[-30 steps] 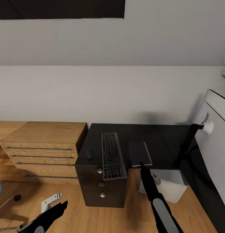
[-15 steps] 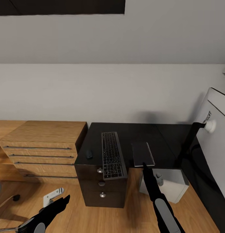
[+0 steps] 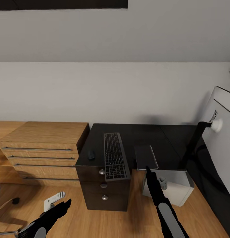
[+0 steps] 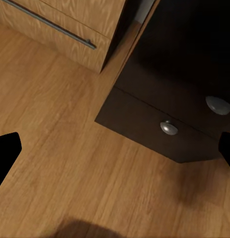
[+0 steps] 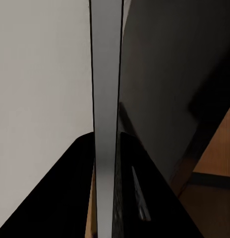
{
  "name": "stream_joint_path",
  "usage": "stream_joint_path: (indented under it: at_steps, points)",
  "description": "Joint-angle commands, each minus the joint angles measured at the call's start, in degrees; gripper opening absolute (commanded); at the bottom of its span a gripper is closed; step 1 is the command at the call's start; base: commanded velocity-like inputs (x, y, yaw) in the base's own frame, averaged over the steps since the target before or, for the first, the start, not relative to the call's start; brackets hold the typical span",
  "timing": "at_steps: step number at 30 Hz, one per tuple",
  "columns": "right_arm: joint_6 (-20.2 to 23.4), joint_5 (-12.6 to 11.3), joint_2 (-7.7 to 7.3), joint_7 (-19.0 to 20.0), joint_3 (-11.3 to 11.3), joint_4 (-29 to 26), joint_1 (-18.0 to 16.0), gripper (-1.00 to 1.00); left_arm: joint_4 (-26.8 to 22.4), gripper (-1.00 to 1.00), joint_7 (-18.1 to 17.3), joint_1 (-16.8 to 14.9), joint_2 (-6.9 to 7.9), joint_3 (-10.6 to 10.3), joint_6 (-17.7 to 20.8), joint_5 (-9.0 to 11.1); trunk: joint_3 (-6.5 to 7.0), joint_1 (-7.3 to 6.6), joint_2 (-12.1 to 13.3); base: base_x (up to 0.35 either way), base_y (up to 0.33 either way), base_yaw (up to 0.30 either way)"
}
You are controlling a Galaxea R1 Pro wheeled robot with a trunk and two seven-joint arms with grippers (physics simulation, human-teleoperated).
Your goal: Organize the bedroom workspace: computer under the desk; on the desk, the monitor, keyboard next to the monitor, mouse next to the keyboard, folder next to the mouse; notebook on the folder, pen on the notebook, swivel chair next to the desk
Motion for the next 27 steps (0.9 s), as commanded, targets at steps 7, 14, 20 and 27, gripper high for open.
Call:
stream_joint_path:
  at_steps: [7, 14, 20, 27]
  points:
    - [-0.21, -0.75, -0.01, 0.59, 0.12, 0.06, -0.04, -1.00, -0.10, 1.00, 0.43, 0.00, -0.03, 0.06, 0.20, 0.61, -1.30, 1.54, -2.85, 0.000, 0.000, 0.000]
    - [-0.26, -0.75, -0.01, 0.59, 0.12, 0.06, -0.04, -1.00, -0.10, 1.00, 0.50, 0.00, -0.03, 0.06, 0.20, 0.61, -2.56, 3.08, -5.65, 0.000, 0.000, 0.000]
    - [-0.29, -0.75, -0.01, 0.59, 0.12, 0.04, -0.04, -1.00, -0.06, 1.00, 0.58, 0.00, -0.03, 0.06, 0.20, 0.61, -3.28, 3.96, -7.26, 0.000, 0.000, 0.000]
    - [-0.27, -0.75, -0.01, 0.59, 0.12, 0.06, -0.04, -1.00, 0.07, 1.00, 0.60, 0.00, 0.06, 0.14, 0.20, 0.55, -3.28, 3.96, -7.26, 0.000, 0.000, 0.000]
